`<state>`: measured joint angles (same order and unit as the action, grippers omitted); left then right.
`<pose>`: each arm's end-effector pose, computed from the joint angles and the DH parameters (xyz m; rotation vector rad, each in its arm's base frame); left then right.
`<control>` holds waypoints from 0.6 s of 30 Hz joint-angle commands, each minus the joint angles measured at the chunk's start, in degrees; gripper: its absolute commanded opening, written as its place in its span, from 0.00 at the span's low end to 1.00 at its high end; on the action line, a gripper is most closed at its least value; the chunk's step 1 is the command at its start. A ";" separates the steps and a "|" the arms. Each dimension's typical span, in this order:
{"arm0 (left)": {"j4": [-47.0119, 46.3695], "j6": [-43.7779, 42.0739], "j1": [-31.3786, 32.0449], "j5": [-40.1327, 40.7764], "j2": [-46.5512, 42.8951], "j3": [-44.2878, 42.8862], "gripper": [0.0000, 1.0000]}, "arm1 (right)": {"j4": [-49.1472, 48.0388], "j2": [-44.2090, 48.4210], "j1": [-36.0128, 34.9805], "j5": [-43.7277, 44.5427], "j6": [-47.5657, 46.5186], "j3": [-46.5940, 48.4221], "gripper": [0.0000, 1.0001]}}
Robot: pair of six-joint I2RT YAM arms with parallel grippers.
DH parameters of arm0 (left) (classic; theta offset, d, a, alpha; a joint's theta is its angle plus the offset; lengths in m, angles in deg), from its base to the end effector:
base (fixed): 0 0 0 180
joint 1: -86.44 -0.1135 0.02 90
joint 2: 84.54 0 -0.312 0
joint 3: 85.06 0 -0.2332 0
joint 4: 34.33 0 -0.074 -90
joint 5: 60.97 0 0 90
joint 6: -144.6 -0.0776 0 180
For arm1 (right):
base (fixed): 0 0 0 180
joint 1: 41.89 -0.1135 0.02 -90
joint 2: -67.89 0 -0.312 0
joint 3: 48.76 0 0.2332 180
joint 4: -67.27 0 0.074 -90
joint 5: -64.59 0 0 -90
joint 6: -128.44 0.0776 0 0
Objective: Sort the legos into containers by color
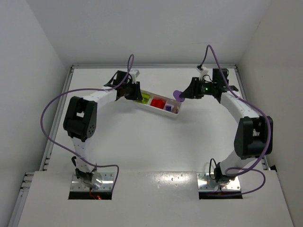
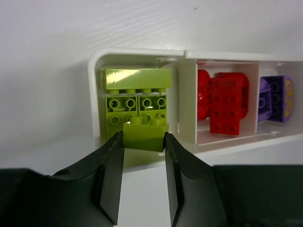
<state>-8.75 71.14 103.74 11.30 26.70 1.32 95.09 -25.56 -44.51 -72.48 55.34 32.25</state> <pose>0.4351 -0.1603 0.2325 0.1754 2.3657 -0.6513 0.3603 0.0734 0.2927 -0.1663 2.2257 1.1110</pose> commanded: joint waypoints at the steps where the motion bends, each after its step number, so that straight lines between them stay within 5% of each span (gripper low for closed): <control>1: 0.05 -1.15 0.63 2.53 0.64 -3.63 0.25 | 0.28 2.92 -0.02 3.03 -3.36 -0.10 0.00; 8: 0.57 -1.15 1.68 3.67 2.31 -5.30 0.61 | 2.12 1.69 -1.61 9.26 -6.53 -0.10 0.00; 18: -4.52 -0.63 2.73 -1.69 -7.52 -1.53 0.75 | 2.12 -3.41 -6.17 14.99 -9.34 2.45 0.00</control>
<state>-8.73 70.31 105.16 12.04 26.72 -0.98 97.75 -27.99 -48.83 -59.82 48.57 32.32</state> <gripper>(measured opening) 0.744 0.339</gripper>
